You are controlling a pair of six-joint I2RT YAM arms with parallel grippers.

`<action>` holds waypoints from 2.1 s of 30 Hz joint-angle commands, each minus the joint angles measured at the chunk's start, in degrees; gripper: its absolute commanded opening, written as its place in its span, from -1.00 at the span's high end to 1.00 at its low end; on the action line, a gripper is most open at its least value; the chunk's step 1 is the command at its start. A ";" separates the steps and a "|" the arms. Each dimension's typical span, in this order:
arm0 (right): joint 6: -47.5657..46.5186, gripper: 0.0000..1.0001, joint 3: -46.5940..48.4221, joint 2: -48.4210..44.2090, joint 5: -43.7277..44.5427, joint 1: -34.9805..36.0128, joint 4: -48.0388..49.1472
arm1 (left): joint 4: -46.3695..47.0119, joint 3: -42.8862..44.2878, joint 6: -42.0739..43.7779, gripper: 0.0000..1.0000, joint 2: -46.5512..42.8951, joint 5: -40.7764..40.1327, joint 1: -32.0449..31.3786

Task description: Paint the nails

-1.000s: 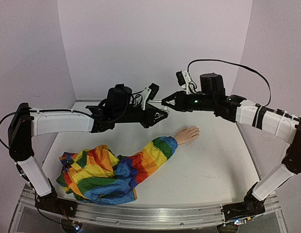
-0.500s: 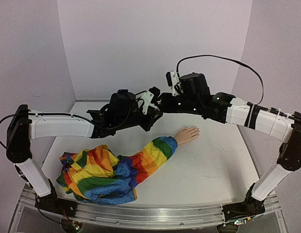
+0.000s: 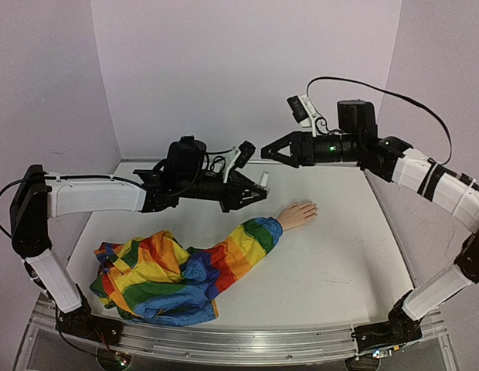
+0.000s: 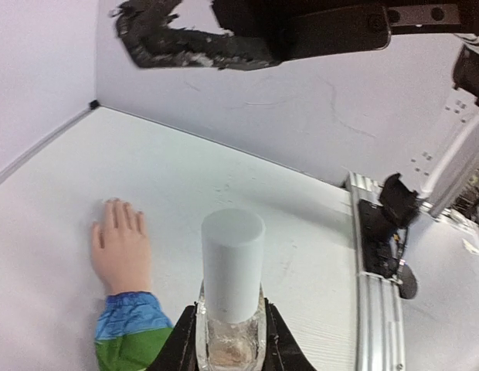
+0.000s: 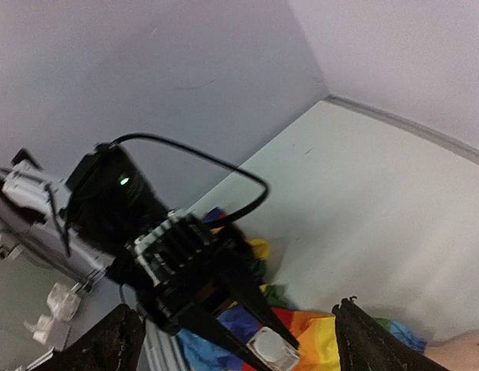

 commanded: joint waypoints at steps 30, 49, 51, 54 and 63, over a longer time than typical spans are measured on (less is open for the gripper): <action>-7.61 0.86 -4.31 0.73 -23.14 0.71 2.08 | 6.62 3.85 -4.43 1.00 -3.71 13.37 1.06; 3.25 0.83 6.53 5.62 26.12 10.45 -10.05 | 5.82 -2.13 9.54 1.00 -5.33 -38.42 -3.62; 2.47 0.41 8.12 6.01 20.09 8.61 -11.64 | 5.69 -2.25 9.79 1.00 -5.18 -36.64 -3.63; 2.32 -0.01 9.94 6.18 13.80 5.49 -14.36 | 5.50 -2.51 9.74 1.00 -4.74 -36.13 -3.70; 0.12 -0.33 13.44 8.64 10.62 3.73 -18.64 | 4.88 -2.28 9.94 1.00 -3.81 -33.60 -3.86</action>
